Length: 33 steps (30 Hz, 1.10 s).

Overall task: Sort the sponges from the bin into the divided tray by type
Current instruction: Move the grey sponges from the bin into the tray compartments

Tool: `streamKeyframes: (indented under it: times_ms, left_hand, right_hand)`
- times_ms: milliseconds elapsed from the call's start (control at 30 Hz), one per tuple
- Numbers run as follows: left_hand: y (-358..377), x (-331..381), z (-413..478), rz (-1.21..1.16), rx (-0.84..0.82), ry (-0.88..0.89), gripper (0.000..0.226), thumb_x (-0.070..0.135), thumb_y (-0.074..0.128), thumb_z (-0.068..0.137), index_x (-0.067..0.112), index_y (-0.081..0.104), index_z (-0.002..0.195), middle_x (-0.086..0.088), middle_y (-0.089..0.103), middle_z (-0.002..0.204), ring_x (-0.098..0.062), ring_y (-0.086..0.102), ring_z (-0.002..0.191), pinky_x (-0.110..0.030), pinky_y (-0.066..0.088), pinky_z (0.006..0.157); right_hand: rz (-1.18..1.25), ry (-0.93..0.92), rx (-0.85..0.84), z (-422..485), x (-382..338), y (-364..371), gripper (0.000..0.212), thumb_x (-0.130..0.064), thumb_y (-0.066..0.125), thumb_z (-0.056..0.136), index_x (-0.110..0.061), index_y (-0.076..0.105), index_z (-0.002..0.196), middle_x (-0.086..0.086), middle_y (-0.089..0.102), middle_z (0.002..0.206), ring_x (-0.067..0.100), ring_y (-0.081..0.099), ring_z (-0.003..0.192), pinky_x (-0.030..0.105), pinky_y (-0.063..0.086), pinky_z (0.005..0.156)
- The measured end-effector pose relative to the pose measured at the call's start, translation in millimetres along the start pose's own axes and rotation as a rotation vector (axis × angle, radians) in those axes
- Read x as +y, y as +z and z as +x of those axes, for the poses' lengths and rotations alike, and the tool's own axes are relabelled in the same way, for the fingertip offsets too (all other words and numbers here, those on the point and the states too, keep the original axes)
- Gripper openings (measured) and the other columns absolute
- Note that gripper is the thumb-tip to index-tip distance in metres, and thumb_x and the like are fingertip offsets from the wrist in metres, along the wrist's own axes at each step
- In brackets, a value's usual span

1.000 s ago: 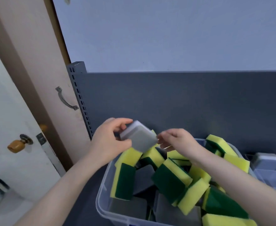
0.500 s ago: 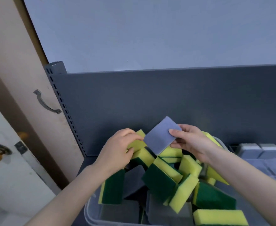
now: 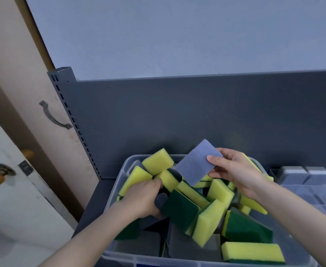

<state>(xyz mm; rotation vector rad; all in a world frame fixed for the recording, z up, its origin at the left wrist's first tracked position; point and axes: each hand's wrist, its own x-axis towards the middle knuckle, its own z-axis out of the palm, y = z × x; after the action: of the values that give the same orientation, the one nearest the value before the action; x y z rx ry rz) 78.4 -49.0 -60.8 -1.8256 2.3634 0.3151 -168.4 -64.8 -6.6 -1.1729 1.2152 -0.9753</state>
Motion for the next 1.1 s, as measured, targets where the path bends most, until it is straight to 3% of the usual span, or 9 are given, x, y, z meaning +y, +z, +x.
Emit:
streamKeyframes:
  times_ms: [167,233,433,633,733,833,933,1100]
  left_hand:
    - [-4.8,-2.7,-3.5,-0.027,-0.007,0.014,0.047,0.047,0.077,0.067,0.024,0.06,0.103,0.007,0.045,0.091,-0.016,0.048,0.083,-0.031,0.039,0.059]
    - [-10.4,-4.6,-5.1,-0.086,0.066,0.0,0.037,0.047,0.075,0.067,0.025,0.059,0.092,0.008,0.046,0.09,-0.016,0.05,0.083,-0.031,0.04,0.058]
    - [-55.3,-18.0,-12.1,-0.348,0.333,-0.045,0.033,0.048,0.074,0.07,0.031,0.052,0.089,0.015,0.056,0.088,-0.006,0.055,0.08,-0.03,0.048,0.067]
    - [-84.7,-0.5,-11.7,-0.561,0.542,0.018,0.033,0.034,0.077,0.072,0.033,0.054,0.095,0.016,0.064,0.088,-0.002,0.06,0.08,-0.032,0.05,0.073]
    - [-96.1,21.2,-10.6,-0.608,0.626,0.086,0.03,0.028,0.076,0.074,0.031,0.058,0.098,0.015,0.064,0.089,0.0,0.059,0.08,-0.025,0.047,0.07]
    - [-102.0,53.1,-5.9,-0.653,0.671,0.135,0.025,0.023,0.078,0.073,0.027,0.058,0.088,0.011,0.063,0.082,0.001,0.057,0.075,-0.012,0.039,0.061]
    - [-103.6,93.3,3.3,-0.679,0.653,0.173,0.026,0.021,0.078,0.072,0.026,0.055,0.085,0.006,0.061,0.078,-0.005,0.054,0.07,-0.015,0.037,0.055]
    - [-100.9,175.3,30.2,-0.608,0.623,0.28,0.033,0.021,0.071,0.074,0.028,0.053,0.1,0.009,0.06,0.088,-0.01,0.055,0.077,-0.027,0.043,0.065]
  right_hand:
    - [0.001,-0.01,-0.004,-2.9,1.2,-0.6,0.025,-0.019,0.064,0.088,-0.01,0.062,0.111,0.011,0.071,0.1,0.018,0.068,0.081,0.024,0.055,0.068]
    - [-0.006,-0.018,0.0,-4.9,1.1,-1.2,0.025,-0.019,0.063,0.088,-0.011,0.062,0.112,0.011,0.071,0.101,0.019,0.068,0.083,0.025,0.055,0.068]
    - [-0.008,-0.079,0.059,-10.9,-0.2,-7.6,0.02,-0.018,0.064,0.088,-0.015,0.065,0.108,0.008,0.072,0.098,0.018,0.066,0.083,0.033,0.056,0.08]
    - [0.018,-0.139,0.162,-22.9,-0.1,-23.5,0.023,-0.017,0.064,0.087,-0.015,0.064,0.111,0.004,0.073,0.096,0.014,0.068,0.086,0.025,0.05,0.072]
    - [0.013,-0.175,0.186,-30.3,-3.3,-38.4,0.022,-0.014,0.065,0.087,-0.013,0.064,0.109,0.002,0.073,0.094,0.011,0.068,0.082,0.022,0.051,0.068]
    - [0.024,-0.211,0.217,-38.2,-6.9,-62.6,0.021,-0.009,0.065,0.085,-0.01,0.065,0.106,0.006,0.073,0.095,0.015,0.068,0.085,0.027,0.054,0.073]
    - [0.009,-0.243,0.264,-48.4,-12.2,-98.4,0.021,-0.003,0.065,0.083,-0.009,0.066,0.103,0.008,0.073,0.092,0.015,0.068,0.081,0.028,0.056,0.074]
    - [-0.048,-0.27,0.365,-67.2,-19.4,-179.3,0.022,-0.001,0.066,0.081,-0.01,0.066,0.101,0.007,0.072,0.091,0.015,0.067,0.08,0.027,0.052,0.072]
